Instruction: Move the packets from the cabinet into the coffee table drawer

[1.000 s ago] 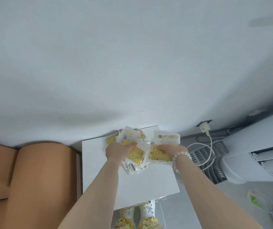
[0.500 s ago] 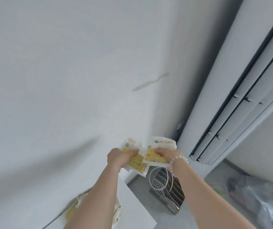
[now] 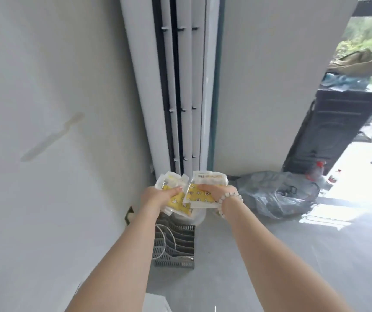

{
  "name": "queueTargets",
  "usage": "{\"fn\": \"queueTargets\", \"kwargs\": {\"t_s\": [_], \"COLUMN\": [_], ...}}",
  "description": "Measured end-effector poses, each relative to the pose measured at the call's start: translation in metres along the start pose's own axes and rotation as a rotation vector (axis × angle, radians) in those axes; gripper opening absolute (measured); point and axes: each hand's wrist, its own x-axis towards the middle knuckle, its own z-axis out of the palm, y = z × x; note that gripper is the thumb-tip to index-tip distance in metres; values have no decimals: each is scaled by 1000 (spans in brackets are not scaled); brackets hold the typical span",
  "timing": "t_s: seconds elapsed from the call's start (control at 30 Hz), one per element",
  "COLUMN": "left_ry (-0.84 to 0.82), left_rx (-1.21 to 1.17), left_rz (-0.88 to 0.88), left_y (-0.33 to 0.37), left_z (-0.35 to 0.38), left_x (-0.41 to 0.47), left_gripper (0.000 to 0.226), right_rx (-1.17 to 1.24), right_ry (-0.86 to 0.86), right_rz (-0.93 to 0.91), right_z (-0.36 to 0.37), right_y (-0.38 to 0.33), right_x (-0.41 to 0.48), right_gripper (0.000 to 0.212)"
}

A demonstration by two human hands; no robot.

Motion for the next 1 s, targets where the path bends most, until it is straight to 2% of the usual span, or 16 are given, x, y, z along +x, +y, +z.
{"fn": "queueTargets", "kwargs": {"t_s": [0.03,0.07,0.13,0.2,0.3,0.37,0.6,0.73,0.9,1.0], "left_ry": [-13,-27,-70,-129,-234,-305,-517,-606,-724,-771], "left_rx": [6,11,29,67,128,154,228,281,331,393], "left_rz": [25,48,81,120,156,184,240,308,341,356], "left_y": [9,17,34,48,63,71,82,86,79,79], "left_z": [18,37,79,125,196,244,385,446,500,531], "left_x": [-6,-9,-22,-36,-66,-88,-164,-211,-262,-279], "left_gripper": [70,65,58,52,45,42,53,46,59,58], "right_rx": [16,38,99,151,141,196,371,528,658,728], "right_ry": [30,54,137,207,298,365,598,687,807,868], "right_rz": [9,19,35,64,76,89,128,136,145,137], "right_z": [-21,-43,-92,-143,-215,-263,-399,-457,-497,-519], "right_y": [3,6,12,20,44,63,125,173,211,231], "right_x": [1,1,-1,-2,-6,-11,-53,-64,-100,-114], "right_gripper": [116,109,83,70,76,72,64,92,51,41]}}
